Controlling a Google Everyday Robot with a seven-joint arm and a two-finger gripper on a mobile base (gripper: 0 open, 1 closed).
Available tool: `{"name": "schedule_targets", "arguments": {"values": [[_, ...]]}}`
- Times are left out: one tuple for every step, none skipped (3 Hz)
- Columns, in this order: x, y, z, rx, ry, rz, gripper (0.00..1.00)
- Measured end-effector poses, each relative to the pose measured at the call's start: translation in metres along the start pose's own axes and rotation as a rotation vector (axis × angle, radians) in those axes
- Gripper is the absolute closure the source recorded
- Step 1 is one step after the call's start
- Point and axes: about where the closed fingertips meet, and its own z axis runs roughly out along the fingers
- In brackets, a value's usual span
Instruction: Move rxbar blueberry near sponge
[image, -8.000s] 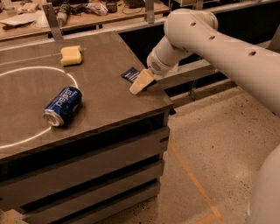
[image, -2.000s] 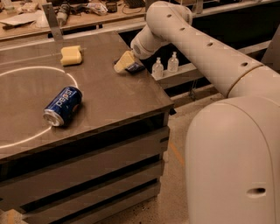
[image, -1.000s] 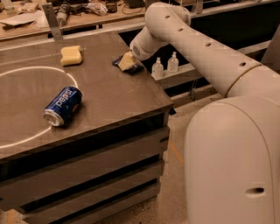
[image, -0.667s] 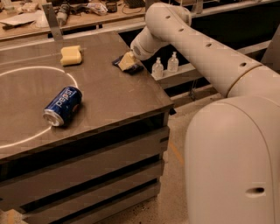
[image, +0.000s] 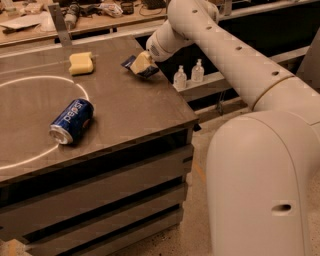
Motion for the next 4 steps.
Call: {"name": "schedule_targets", "arguments": {"values": [[-0.02,0.003,0.002,-0.03,-0.042,-0.039,1.0],[-0.039,0.009,0.013,-0.059,-0.078,-0.075,1.0],[-0.052,0.015,0.029,-0.085,-0.101,-0.098,1.0],[-0.058,0.02,0.043,-0.113,-0.115,-0.12,1.0]]}}
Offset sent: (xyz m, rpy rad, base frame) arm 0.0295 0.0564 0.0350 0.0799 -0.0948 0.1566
